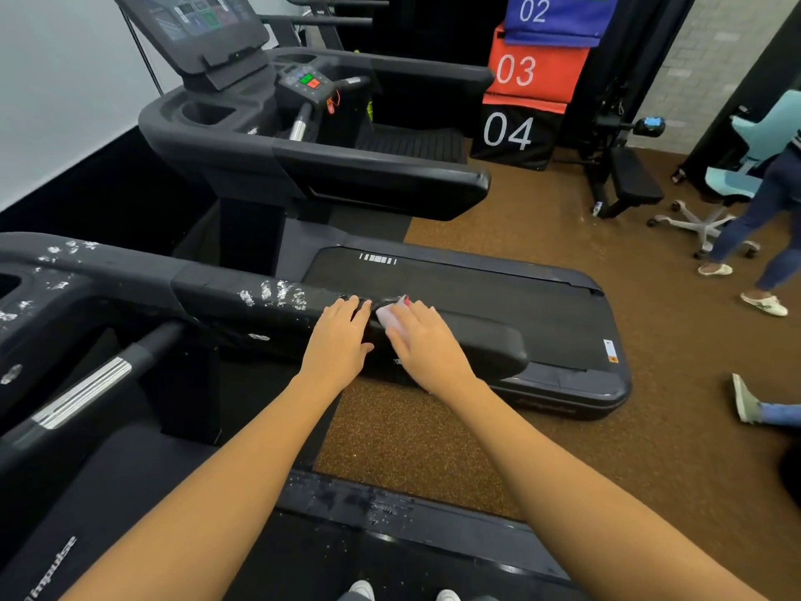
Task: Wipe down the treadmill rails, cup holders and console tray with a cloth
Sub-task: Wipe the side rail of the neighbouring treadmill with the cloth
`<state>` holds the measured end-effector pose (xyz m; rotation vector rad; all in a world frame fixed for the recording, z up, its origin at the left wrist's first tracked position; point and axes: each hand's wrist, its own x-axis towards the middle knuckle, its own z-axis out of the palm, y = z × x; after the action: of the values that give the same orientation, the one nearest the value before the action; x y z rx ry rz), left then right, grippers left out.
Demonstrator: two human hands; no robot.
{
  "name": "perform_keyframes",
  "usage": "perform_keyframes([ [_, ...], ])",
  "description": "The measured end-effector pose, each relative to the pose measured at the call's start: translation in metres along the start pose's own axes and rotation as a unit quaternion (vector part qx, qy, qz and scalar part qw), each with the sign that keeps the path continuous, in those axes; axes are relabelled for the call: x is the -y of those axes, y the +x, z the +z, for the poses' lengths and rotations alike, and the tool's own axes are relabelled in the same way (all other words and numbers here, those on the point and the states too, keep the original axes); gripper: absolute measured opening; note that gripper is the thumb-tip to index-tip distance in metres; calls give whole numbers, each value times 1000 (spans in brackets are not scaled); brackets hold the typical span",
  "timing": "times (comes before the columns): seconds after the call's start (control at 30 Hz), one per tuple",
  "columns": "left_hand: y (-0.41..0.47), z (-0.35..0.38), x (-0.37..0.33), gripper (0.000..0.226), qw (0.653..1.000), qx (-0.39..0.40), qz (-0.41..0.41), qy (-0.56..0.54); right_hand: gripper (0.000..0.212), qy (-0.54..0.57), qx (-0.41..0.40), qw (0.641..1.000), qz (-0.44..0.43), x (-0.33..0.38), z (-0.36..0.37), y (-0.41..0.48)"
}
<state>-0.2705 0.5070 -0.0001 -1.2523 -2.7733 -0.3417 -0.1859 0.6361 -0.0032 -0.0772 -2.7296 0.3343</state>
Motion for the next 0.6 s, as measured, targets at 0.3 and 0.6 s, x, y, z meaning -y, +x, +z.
perform_keyframes([
  [0.3, -3, -2, 7, 64, 1000, 4, 10, -19, 22, 64, -19, 991, 120, -43, -31, -44],
  [0.6, 0, -4, 5, 63, 999, 14, -5, -31, 28, 69, 20, 973, 220, -33, -28, 0],
])
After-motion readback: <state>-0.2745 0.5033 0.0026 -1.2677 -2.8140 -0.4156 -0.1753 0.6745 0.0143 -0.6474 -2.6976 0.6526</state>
